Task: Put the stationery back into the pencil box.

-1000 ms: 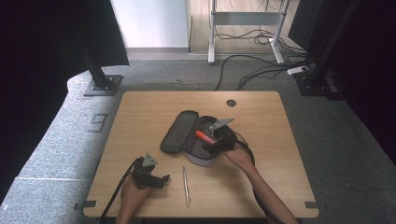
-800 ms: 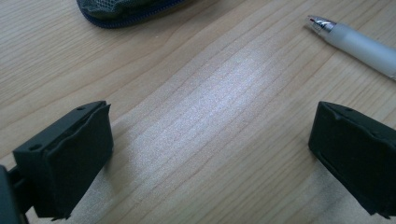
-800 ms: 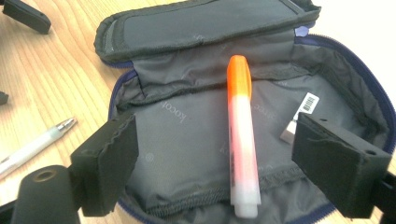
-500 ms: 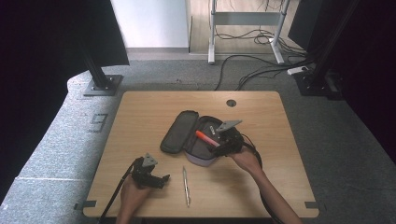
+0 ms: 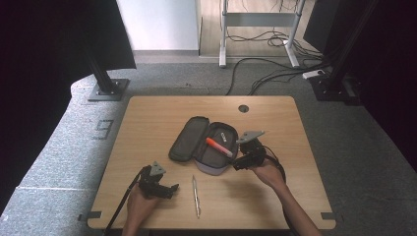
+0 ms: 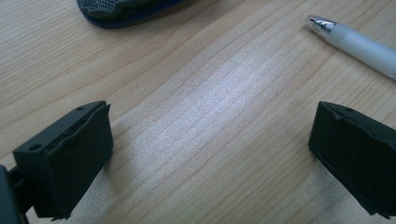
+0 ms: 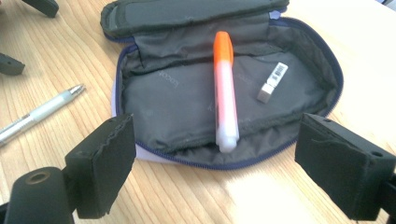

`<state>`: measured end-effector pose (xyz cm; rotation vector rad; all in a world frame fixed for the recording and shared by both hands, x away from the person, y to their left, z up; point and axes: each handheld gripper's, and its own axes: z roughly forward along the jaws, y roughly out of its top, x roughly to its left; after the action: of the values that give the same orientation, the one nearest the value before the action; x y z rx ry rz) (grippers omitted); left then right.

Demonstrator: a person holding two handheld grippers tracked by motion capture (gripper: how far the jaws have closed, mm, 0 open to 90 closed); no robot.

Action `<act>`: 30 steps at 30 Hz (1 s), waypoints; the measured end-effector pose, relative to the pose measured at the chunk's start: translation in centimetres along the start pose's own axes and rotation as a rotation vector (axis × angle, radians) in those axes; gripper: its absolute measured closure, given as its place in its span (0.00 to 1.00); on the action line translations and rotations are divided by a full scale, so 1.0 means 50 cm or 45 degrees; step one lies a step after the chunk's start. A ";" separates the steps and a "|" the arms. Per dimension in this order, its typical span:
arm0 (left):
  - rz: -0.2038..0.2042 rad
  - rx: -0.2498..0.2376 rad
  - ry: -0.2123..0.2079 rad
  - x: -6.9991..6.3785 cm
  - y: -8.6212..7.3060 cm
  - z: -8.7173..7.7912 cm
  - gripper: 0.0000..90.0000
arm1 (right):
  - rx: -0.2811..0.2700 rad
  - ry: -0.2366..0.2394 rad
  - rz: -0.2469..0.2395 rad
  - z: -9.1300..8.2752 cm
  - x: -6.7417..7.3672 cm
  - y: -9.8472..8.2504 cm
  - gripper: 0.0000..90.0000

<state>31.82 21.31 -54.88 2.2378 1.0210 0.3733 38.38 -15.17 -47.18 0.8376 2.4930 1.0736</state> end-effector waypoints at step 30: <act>-0.015 -0.001 0.012 -0.006 0.000 0.001 0.00 | 0.014 -0.094 0.063 -0.052 0.000 -0.130 0.00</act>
<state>31.67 21.07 -54.88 2.2302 1.0384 0.3796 34.58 -20.23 -50.21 0.9292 2.4318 1.0264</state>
